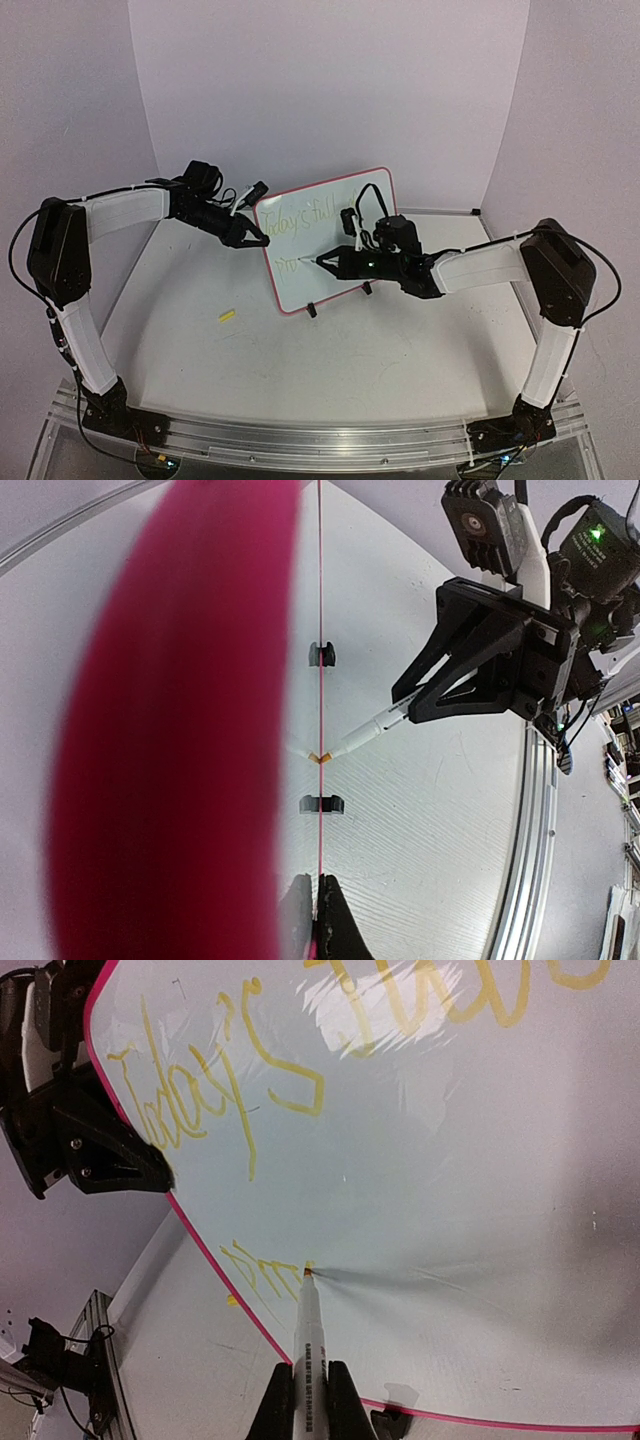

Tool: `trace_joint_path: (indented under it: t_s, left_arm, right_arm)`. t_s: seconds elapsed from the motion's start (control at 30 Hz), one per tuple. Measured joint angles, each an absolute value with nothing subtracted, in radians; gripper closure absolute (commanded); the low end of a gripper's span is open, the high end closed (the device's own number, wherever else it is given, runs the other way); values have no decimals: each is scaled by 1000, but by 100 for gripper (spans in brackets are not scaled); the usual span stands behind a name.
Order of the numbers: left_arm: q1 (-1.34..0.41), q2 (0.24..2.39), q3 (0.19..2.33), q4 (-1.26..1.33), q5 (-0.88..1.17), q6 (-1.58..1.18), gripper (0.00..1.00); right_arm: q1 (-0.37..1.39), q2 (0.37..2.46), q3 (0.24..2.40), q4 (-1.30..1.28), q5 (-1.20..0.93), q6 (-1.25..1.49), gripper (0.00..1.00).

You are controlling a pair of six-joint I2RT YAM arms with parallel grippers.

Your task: Write a sentence on the whiteboard

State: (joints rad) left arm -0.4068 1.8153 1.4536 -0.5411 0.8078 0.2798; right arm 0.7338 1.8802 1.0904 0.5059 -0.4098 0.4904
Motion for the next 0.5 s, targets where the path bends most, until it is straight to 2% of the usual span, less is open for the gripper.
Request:
trace_joint_path:
  t_s: [0.5]
  left_arm:
    - [-407,1815,1454,-541,808,280,100]
  right_arm:
    - [734,1882,1060,507,-412,495,100]
